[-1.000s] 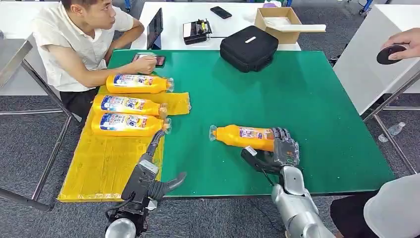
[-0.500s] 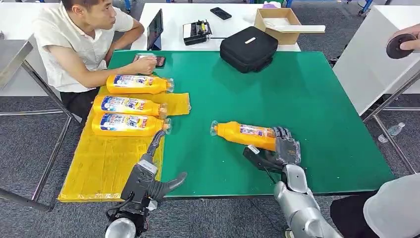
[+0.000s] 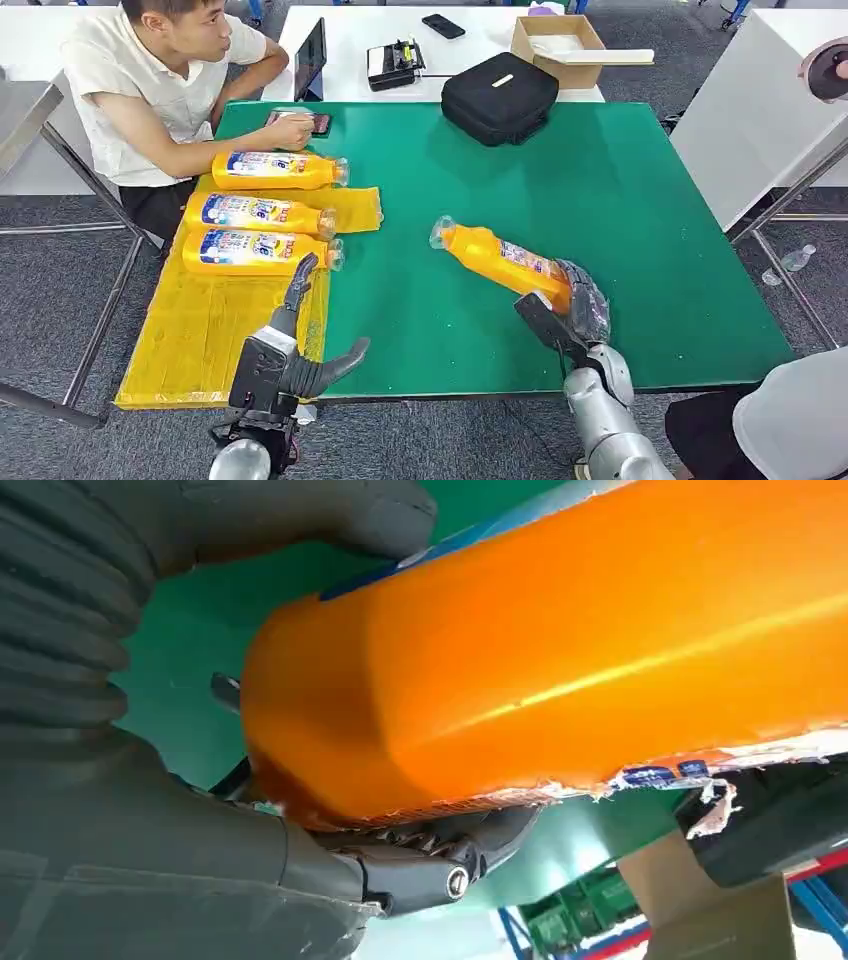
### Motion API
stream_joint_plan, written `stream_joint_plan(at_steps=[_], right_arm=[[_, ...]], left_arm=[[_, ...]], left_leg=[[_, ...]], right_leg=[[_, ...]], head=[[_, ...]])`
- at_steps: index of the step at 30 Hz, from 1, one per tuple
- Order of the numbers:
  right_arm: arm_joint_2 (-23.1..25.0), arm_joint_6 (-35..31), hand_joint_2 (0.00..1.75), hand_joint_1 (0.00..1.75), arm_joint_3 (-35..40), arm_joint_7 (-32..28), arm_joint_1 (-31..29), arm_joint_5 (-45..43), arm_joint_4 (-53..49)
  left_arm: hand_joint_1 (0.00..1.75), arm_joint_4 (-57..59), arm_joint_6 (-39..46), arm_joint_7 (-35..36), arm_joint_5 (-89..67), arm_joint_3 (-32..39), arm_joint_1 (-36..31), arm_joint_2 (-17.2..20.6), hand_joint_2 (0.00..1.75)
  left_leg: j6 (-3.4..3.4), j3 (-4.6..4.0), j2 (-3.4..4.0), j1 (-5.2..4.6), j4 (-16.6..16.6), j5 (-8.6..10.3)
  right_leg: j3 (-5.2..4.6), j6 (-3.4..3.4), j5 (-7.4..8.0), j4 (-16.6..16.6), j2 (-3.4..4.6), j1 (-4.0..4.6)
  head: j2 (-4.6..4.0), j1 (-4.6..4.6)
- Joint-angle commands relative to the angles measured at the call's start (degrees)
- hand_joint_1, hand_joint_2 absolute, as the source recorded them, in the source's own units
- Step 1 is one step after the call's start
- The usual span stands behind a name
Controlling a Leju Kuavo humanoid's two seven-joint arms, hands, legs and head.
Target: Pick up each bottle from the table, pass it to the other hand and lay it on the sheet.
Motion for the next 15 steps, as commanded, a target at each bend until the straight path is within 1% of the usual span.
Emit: stream_joint_plan(at_steps=[1,4,6,7,10,15], right_arm=[[1.75,3.11,1.75,1.75,-0.28,-2.15,2.44,-5.36,-4.53],[1.75,3.11,1.75,1.75,-0.28,-2.15,2.44,-5.36,-4.53],[2.07,3.22,1.75,1.75,-0.52,-2.83,2.88,-7.12,-5.47],[2.31,3.47,1.75,1.75,-0.68,-3.20,3.09,-7.96,-6.13],[3.25,6.26,1.75,1.75,0.53,-4.58,2.09,-10.50,-6.85],[3.49,6.33,1.75,1.75,0.76,-4.51,1.73,-10.56,-6.80]], left_arm=[[0.00,4.34,-1.59,0.95,6.47,-1.20,-0.65,-2.54,1.75],[0.00,4.34,-1.59,0.95,6.47,-1.20,-0.65,-2.54,1.75],[0.00,4.00,-0.89,-0.02,7.33,-0.97,-0.59,-2.54,1.75],[0.00,4.13,-0.69,0.10,8.17,-0.91,-0.68,-2.54,1.75],[0.00,8.57,-4.08,0.95,18.43,0.81,-1.55,-2.49,1.75],[0.00,9.37,-4.46,0.37,18.75,0.99,-1.64,-2.35,1.75]], left_leg=[[0.01,0.03,0.02,0.03,0.01,-0.05],[0.01,0.01,0.09,0.02,0.00,-0.06],[0.01,-0.02,0.01,0.01,0.00,-0.04],[0.00,0.00,0.06,0.02,-0.01,-0.06],[-0.01,-0.05,0.07,0.01,-0.02,-0.05],[0.00,-0.16,0.07,-0.01,-0.01,-0.03]], right_leg=[[0.08,-0.21,-0.04,-0.03,-0.07,0.07],[0.06,-0.22,-0.04,-0.03,-0.01,0.06],[0.03,-0.16,-0.04,-0.02,-0.06,0.04],[0.05,-0.23,-0.05,-0.03,-0.04,0.05],[0.01,-0.24,-0.05,-0.02,-0.02,0.05],[-0.09,-0.16,-0.02,0.00,0.05,0.02]], head=[[0.00,-0.02],[0.00,0.00],[0.00,0.00],[0.00,0.00],[0.00,0.00],[0.00,-0.02]])
